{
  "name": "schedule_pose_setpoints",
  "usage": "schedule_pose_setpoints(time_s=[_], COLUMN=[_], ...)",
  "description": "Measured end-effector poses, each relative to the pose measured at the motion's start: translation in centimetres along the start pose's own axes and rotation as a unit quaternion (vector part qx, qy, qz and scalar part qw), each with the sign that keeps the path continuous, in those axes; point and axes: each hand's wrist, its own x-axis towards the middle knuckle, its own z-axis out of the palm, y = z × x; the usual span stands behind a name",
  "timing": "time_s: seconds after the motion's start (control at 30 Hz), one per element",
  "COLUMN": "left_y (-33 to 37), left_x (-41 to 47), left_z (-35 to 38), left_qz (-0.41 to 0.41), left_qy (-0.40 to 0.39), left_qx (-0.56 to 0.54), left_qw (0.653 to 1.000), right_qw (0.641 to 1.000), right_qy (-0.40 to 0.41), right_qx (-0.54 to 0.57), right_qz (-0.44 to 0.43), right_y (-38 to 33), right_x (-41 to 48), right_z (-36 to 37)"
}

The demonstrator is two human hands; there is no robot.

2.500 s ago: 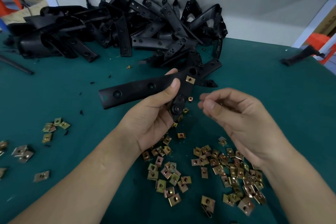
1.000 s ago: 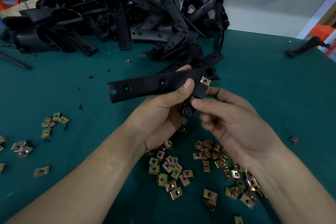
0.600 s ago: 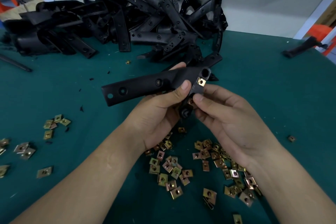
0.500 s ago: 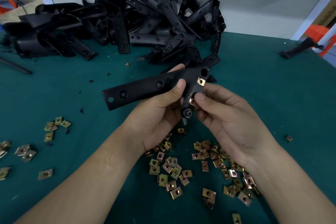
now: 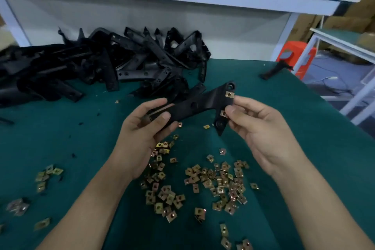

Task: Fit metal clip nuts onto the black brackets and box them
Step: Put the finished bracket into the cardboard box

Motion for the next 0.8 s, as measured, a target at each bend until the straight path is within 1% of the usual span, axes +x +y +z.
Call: schedule_pose_setpoints(time_s=[0.13,0.17,0.23,0.37,0.43,0.5,0.57,0.7,0.8], left_y=[0.2,0.2,-0.4,-2.7,-4.2,-6.3,-8.3,-12.5,-15.4], left_x=[-1.8,-2.3,-3.7,-7.4,-9.4,-11.9,-14.6,-19.3,-22.0], left_z=[3.7,4.6,7.5,13.6,16.4,19.8,22.9,27.3,29.0], left_qz=[-0.021,-0.028,-0.055,-0.101,-0.107,-0.112,-0.122,-0.162,-0.178], left_qy=[-0.055,-0.061,-0.098,-0.191,-0.224,-0.278,-0.330,-0.402,-0.442], left_qx=[0.068,0.081,0.112,0.160,0.175,0.189,0.206,0.227,0.260], left_qw=[0.996,0.994,0.987,0.963,0.953,0.935,0.913,0.872,0.840], right_qw=[0.996,0.994,0.988,0.974,0.961,0.937,0.918,0.882,0.861], right_qy=[0.070,0.083,0.127,0.219,0.271,0.345,0.396,0.471,0.507], right_qx=[-0.031,-0.043,-0.064,-0.017,0.005,0.012,0.010,0.019,0.017], right_qz=[-0.047,-0.053,-0.059,-0.055,-0.054,-0.047,-0.029,0.002,0.032], right_y=[-1.3,-1.3,-1.5,-2.2,-2.5,-2.6,-2.7,-2.6,-1.5], right_x=[-4.1,-5.3,-8.7,-16.5,-20.3,-24.8,-29.0,-35.6,-38.8], right_z=[-3.6,-4.6,-7.3,-12.7,-14.6,-17.1,-19.3,-22.7,-24.5])
